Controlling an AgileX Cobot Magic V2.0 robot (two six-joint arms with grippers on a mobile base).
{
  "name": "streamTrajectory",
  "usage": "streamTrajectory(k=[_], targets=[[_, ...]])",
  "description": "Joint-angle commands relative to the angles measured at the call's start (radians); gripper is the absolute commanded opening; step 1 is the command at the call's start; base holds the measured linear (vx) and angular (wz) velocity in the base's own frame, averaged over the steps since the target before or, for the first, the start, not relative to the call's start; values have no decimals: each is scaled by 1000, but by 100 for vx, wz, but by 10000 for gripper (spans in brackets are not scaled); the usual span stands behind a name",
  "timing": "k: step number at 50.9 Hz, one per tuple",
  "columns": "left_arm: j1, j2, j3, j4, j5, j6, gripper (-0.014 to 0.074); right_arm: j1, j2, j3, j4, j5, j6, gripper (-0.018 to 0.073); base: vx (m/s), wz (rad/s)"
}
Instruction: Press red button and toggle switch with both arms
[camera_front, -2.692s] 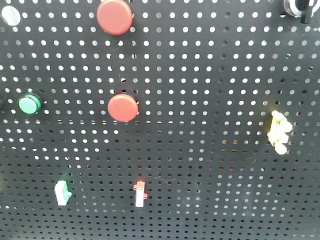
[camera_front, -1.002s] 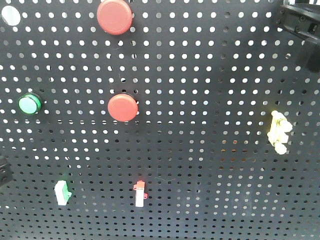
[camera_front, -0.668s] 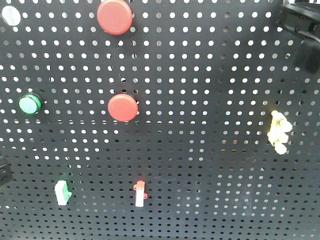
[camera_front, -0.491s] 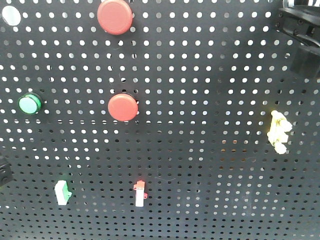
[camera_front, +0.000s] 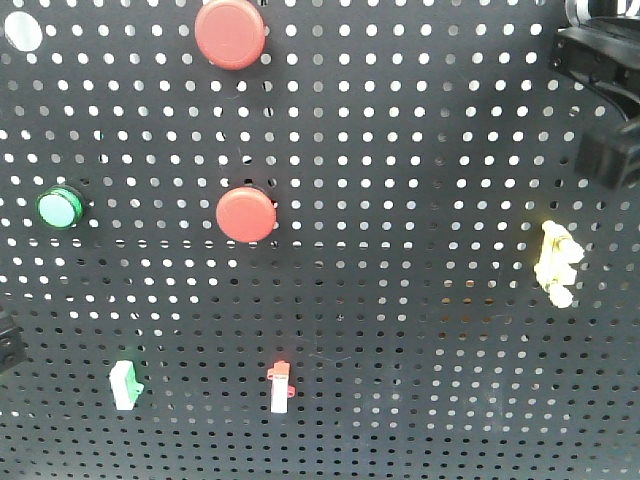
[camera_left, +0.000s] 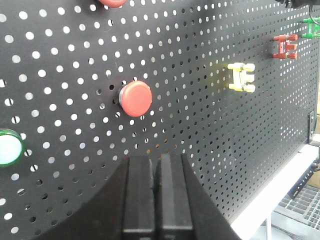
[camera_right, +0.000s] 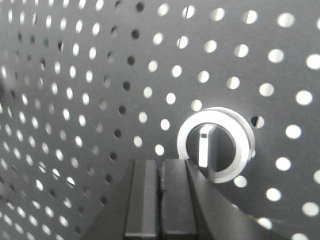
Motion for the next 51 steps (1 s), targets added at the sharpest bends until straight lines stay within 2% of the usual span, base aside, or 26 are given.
streamTrajectory(k=[1, 9, 15, 22, 28, 41, 51], targets=[[1, 3, -28, -33, -68, -8, 1, -15, 1, -31, -46, -195, 9, 0, 0, 0], [1, 3, -28, -31, -70, -8, 1, -36, 1, -31, -72, -212, 6, 0, 0, 0], [1, 3, -28, -29, -70, -8, 1, -139, 0, -31, -51, -199, 18, 0, 0, 0], [1, 3, -28, -29, -70, -8, 1, -264, -25, -31, -38, -122, 31, 0, 0, 0], [1, 3, -28, -29, -82, -3, 1, -323, -56, -31, -33, -61, 63, 0, 0, 0], [1, 3, -28, -29, -88, -1, 1, -333, -132, -31, -32, 97, 97, 0, 0, 0], [1, 2, -28, -29, -90, -5, 1, -333, -205, -31, -66, 237, 232, 0, 0, 0]])
